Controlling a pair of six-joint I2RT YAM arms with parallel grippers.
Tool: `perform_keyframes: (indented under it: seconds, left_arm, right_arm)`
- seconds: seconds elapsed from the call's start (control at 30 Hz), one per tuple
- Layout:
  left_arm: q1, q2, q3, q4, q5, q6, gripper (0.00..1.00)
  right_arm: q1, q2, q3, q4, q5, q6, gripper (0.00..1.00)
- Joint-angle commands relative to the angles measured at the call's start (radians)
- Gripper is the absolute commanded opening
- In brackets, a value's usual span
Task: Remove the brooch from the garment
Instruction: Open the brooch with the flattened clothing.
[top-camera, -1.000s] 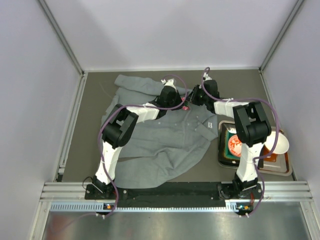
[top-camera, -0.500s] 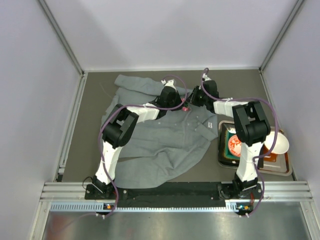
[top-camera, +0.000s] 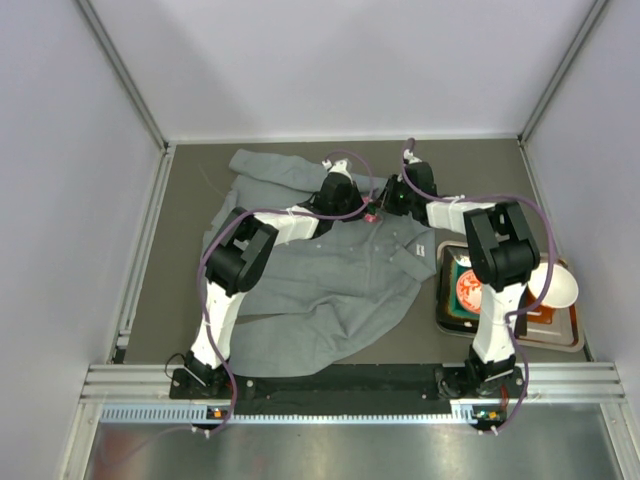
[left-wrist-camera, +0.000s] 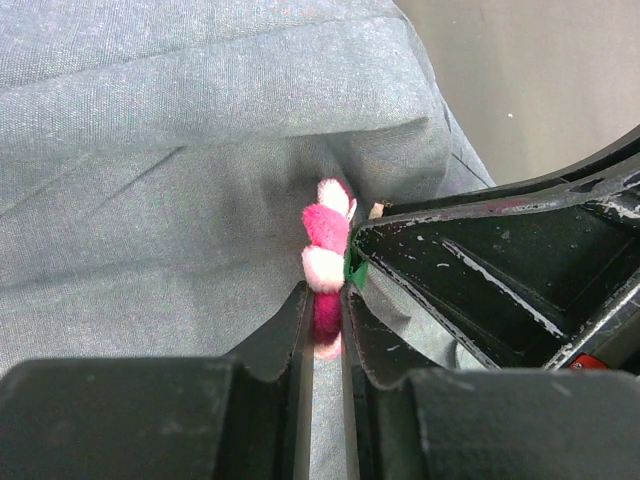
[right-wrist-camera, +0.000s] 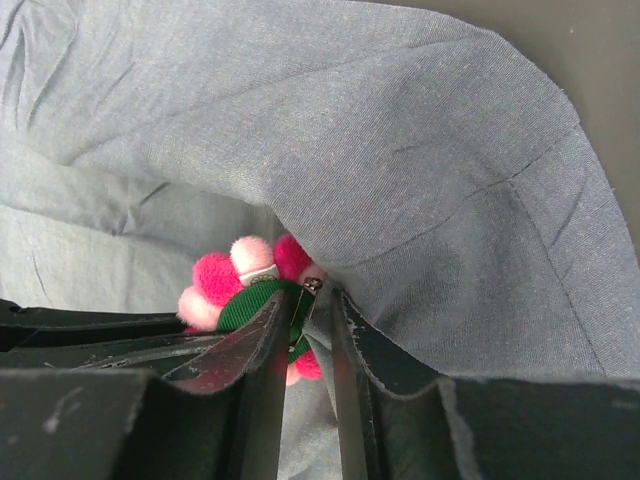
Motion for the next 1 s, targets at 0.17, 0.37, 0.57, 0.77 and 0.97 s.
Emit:
perform_keyframes:
  seconds: [0.17, 0.37, 0.57, 0.77, 0.97]
  left_arm:
    - [0.000, -0.009, 0.039, 0.086, 0.019, -0.021, 0.00]
    - [0.000, -0.005, 0.027, 0.101, 0.022, -0.041, 0.00]
    - [0.002, 0.002, 0.023, 0.117, 0.039, -0.059, 0.00]
    - [0.000, 0.001, 0.018, 0.121, 0.040, -0.062, 0.00]
    - [0.002, 0.001, 0.012, 0.123, 0.037, -0.061, 0.00]
  right_arm:
    - [0.029, 0.016, 0.008, 0.040, -0.034, 0.066, 0.17]
    - [0.058, 0.013, 0.025, 0.031, -0.019, 0.092, 0.15]
    - [0.080, 0.017, 0.049, -0.001, -0.009, 0.105, 0.22]
    - [0.093, 0.010, 0.054, -0.012, 0.009, 0.109, 0.13]
    - [0.093, 0.020, 0.066, -0.021, 0.011, 0.106, 0.05]
